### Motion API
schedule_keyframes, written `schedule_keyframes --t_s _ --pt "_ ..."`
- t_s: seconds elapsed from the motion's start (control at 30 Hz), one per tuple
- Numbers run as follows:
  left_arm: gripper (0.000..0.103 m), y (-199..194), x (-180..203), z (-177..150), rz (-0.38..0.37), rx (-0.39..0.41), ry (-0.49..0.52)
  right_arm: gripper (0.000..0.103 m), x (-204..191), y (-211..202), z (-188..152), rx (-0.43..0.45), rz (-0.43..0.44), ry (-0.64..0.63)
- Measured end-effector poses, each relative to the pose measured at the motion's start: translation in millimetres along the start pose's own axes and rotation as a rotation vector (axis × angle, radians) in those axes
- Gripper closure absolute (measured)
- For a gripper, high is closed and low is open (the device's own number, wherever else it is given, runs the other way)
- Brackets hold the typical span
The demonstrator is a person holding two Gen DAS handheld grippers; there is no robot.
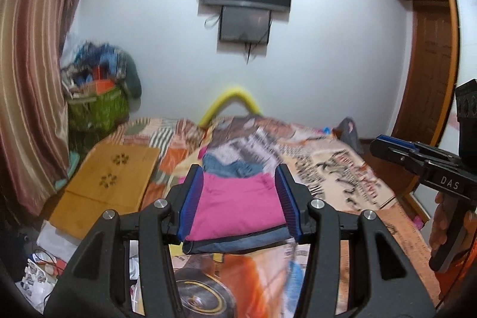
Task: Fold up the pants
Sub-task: 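Open the left tool and withdraw both tools from the stack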
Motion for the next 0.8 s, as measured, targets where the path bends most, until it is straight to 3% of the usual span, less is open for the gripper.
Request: schedule_keyframes --t_s 0.3,0.53,0.8 --pt "0.052 -112 46 2 -0.007 0.149 0.034 0.069 -41 -98 0 0.153 0.022 -0.043" --pt "0.036 -176 76 -12 0.002 0.225 0.063 0.059 -59 -140 -14 0.231 0.030 -0.046" --pt "0.013 -208 84 -25 0.009 0.264 0.065 0.029 -63 -165 -32 0.275 -0.002 -0.024"
Point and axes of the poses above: each gripper's, at about its wrist camera, not at the fingertips, and y roughly the way its jaws point, x to its right, z to its top, the point moved 1 cm from there along y, roughly the way its jaws point, and after that the axes turned 3 degrees about x, right-handed, at the moved point
